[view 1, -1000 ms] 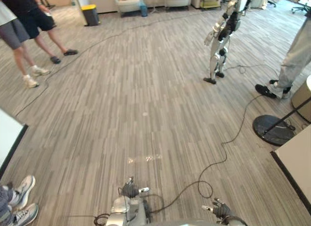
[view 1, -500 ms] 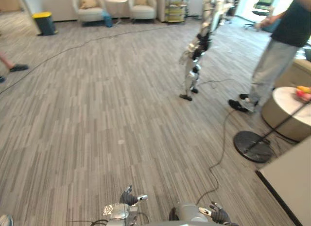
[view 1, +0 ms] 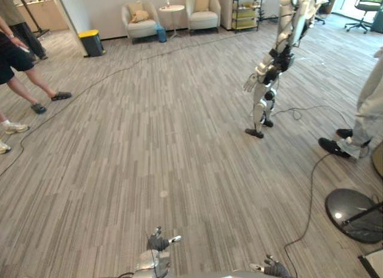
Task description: Organize washtable
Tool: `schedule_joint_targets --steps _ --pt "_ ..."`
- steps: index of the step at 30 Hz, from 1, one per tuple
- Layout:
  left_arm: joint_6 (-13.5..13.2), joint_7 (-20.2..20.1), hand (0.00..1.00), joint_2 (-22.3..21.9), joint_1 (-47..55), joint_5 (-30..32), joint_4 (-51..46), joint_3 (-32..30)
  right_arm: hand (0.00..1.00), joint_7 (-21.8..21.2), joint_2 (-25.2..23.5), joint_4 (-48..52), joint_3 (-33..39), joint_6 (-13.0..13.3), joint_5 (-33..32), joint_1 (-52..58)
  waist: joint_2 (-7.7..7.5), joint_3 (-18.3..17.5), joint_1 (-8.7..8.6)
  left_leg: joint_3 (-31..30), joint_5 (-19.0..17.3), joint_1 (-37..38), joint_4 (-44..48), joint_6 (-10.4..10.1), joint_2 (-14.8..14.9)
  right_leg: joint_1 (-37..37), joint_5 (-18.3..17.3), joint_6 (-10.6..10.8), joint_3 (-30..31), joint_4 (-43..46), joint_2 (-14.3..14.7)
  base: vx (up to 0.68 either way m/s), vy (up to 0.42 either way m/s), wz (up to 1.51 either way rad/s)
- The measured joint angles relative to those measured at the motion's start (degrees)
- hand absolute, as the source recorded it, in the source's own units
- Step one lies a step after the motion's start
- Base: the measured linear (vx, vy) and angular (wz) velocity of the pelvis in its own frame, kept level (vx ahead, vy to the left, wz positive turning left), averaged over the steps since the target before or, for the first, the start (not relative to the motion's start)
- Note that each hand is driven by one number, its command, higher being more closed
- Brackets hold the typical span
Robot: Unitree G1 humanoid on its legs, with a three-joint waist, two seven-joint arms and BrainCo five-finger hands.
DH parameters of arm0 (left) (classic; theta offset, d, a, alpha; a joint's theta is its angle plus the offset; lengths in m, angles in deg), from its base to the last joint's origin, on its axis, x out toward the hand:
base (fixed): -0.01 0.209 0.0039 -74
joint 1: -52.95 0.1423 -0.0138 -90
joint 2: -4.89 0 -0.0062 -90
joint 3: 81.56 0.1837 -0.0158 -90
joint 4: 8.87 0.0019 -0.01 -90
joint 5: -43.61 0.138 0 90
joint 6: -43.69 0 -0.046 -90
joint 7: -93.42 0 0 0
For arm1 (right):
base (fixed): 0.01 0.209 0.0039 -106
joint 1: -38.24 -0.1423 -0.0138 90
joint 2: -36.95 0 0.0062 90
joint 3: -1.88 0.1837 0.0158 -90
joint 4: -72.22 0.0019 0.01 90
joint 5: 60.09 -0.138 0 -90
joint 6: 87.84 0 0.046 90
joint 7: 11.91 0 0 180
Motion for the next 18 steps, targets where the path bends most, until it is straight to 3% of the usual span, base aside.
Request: schedule_joint_targets --steps 3,5,6,7,8,9,11,12,15,16,18 --pt "0.08 0.00 0.00 3.71 0.08 0.03 2.24 0.57 0.00 -0.12 -2.52 -2.14 0.04 0.12 0.09 -0.12 -3.99 -1.35 -0.01 0.06 2.25 5.38 -9.44 0.49 -4.67 1.72 0.19 0.20 1.13 -0.78 -2.75 0.24 0.081 0.15" --pt "0.10 0.00 0.00 4.72 0.43 0.05 2.73 1.02 0.00 -0.13 -2.64 -3.10 0.00 0.09 0.10 -0.28 -5.11 -2.21 0.05 -0.14 2.42 6.68 -11.45 0.56 -5.28 2.11 0.81 0.22 1.13 -0.48 -2.75 0.15 0.007 0.17" --pt "0.09 0.00 0.00 5.23 1.01 0.07 2.78 1.13 0.00 -0.14 -2.59 -3.23 0.08 0.09 0.19 -0.13 -4.20 -1.99 -0.09 -0.63 2.96 7.47 -12.22 0.57 -5.03 2.05 2.03 0.06 1.13 0.80 -2.38 0.14 -0.011 0.21" --pt "0.12 0.04 0.00 5.34 1.13 0.08 2.89 1.13 0.00 -0.24 -2.45 -3.16 0.19 0.14 0.22 -0.16 -4.21 -2.00 -0.12 -0.97 2.98 7.89 -12.26 0.55 -4.43 1.72 2.97 -0.05 1.22 2.30 -1.71 0.12 -0.047 0.16" --pt "0.35 0.10 0.00 5.27 0.94 0.09 3.85 1.13 0.00 -0.37 -1.40 -2.97 0.40 0.31 0.26 -0.06 -1.99 -1.34 -0.31 -1.41 3.04 8.76 -12.32 0.47 -2.41 -0.05 1.47 -0.61 2.41 5.35 -0.30 0.06 -0.077 0.00" --pt "0.45 0.19 0.00 5.48 1.23 0.11 4.88 1.12 0.00 -0.21 -0.72 -2.95 0.06 0.43 0.71 -0.28 -1.35 -1.44 -0.22 -1.50 3.43 9.25 -12.43 -0.13 -1.58 0.07 -1.22 -0.47 2.96 -1.05 -0.03 0.04 -0.090 -0.09" --pt "0.54 0.20 0.00 6.20 1.30 0.14 5.83 1.92 0.00 -0.11 -1.19 -3.37 -0.19 0.65 0.84 -0.46 -2.09 -1.10 -0.64 -2.18 3.46 10.30 -14.75 -1.44 -3.04 0.15 4.15 0.61 2.82 -7.88 -1.43 0.03 -0.144 0.11" --pt "0.81 0.16 0.00 6.21 1.10 0.14 6.52 2.85 0.00 -0.15 -1.16 -3.66 0.32 0.71 0.76 -0.04 -1.81 -1.39 -1.09 -3.28 3.98 11.59 -16.71 -2.11 -2.76 0.50 4.27 0.60 2.05 -7.76 -1.01 0.02 -0.147 0.25" --pt "0.91 0.03 0.00 4.17 1.69 0.12 6.50 2.84 0.00 -0.08 1.20 -4.69 0.23 0.77 1.12 -0.46 1.61 -1.11 -1.47 -3.99 4.50 13.18 -19.92 -2.88 -2.31 0.49 4.19 0.53 2.33 -7.95 0.19 -0.03 -0.068 0.04" --pt "0.89 -0.13 0.00 3.87 1.77 0.11 6.51 2.82 0.00 -0.09 1.44 -4.68 0.22 0.84 1.19 -0.47 2.03 -1.06 -1.58 -4.63 4.49 13.17 -20.27 -2.90 -2.33 0.33 4.20 0.52 2.35 -7.93 0.36 -0.07 -0.055 0.02" --pt "0.90 -0.39 0.00 4.18 1.79 0.12 6.50 2.78 0.00 -0.09 1.19 -4.69 -0.08 0.84 1.29 -0.44 1.46 -1.19 -1.32 -4.98 4.52 13.19 -20.45 -2.94 -2.26 0.24 4.23 0.48 2.36 -7.91 0.54 -0.06 -0.039 -0.02"
